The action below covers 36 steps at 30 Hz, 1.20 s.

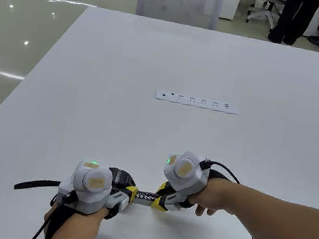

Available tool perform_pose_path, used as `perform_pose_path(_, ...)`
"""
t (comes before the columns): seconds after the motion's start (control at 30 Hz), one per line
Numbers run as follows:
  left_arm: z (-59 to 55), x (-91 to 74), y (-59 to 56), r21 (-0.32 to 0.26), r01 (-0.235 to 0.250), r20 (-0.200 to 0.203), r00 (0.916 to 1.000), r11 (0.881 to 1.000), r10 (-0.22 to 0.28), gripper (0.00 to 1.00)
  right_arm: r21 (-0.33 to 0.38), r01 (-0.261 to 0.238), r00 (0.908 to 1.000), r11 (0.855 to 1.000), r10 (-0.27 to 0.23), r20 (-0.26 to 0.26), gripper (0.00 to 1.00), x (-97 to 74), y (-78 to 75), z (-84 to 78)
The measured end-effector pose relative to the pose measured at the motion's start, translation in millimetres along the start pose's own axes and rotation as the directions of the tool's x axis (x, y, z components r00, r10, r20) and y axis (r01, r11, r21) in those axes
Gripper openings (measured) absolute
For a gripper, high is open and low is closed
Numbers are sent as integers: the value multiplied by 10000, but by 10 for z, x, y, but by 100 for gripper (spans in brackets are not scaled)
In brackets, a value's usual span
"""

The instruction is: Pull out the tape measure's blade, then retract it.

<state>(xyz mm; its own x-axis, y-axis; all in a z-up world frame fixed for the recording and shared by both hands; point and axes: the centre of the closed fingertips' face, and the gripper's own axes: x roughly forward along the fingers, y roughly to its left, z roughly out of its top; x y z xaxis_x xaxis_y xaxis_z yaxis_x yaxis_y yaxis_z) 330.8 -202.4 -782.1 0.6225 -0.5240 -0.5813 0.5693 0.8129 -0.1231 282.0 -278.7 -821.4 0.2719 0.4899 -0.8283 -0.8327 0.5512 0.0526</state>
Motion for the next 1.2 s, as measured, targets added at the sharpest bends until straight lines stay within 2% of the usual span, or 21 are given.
perform_pose_path(0.77, -2, -1, -3, -87, -18, -87, 10000, 10000, 17, 57, 179, 38, 9997, 9998, -42, 231, 14, 114, 32, 179)
perform_pose_path(1.2, 1, 3, 2, -97, -17, -100, 9999, 10000, 16, 57, -153, -134, 9995, 9998, 138, 283, 14, 156, 42, 234)
